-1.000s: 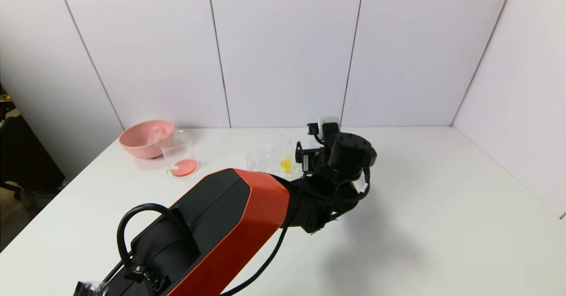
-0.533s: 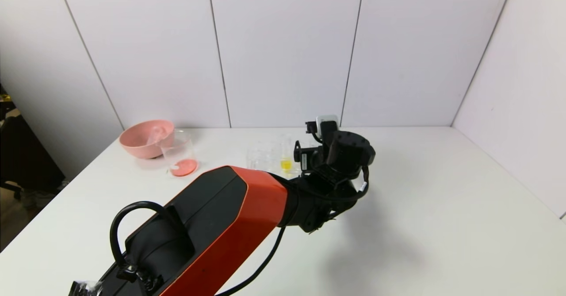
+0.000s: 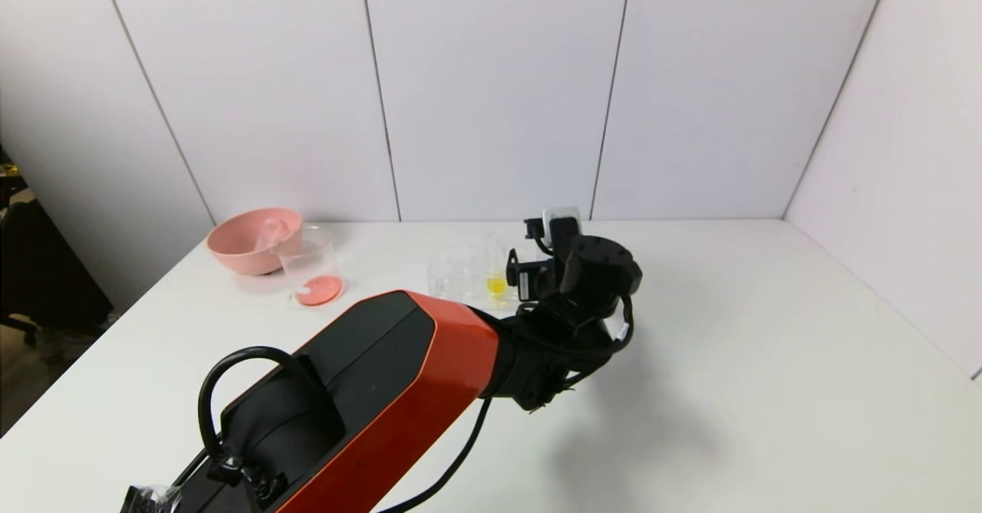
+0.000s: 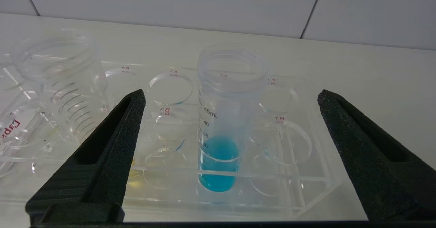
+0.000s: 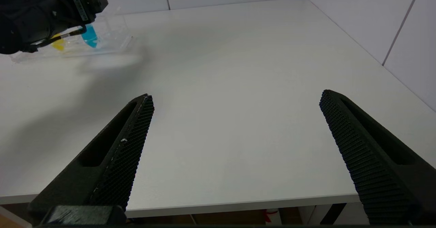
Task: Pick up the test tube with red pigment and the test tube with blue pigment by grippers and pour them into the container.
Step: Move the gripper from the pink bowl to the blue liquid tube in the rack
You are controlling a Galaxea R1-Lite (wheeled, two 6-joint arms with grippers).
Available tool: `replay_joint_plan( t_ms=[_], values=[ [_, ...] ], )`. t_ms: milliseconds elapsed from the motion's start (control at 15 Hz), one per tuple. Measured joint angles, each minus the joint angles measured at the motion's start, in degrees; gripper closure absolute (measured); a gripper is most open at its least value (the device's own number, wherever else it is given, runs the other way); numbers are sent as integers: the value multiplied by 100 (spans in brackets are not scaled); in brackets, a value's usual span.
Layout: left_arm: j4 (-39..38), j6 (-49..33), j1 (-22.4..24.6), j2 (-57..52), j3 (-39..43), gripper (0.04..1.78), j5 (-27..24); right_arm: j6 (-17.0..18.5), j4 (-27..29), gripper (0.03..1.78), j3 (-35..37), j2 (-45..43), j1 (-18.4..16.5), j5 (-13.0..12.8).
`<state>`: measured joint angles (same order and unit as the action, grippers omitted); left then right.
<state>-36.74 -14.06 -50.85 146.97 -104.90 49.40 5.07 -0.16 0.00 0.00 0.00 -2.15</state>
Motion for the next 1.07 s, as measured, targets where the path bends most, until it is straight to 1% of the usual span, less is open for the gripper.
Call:
replay_joint_plan(
  t_ms=[333, 1067],
  values=[
    [-328, 22, -17, 179, 176, 6, -45, 5, 2, 4, 0, 0, 0, 0],
    [-328, 9, -23, 295, 190, 6, -106, 2, 0, 4, 0, 0, 0, 2]
  ],
)
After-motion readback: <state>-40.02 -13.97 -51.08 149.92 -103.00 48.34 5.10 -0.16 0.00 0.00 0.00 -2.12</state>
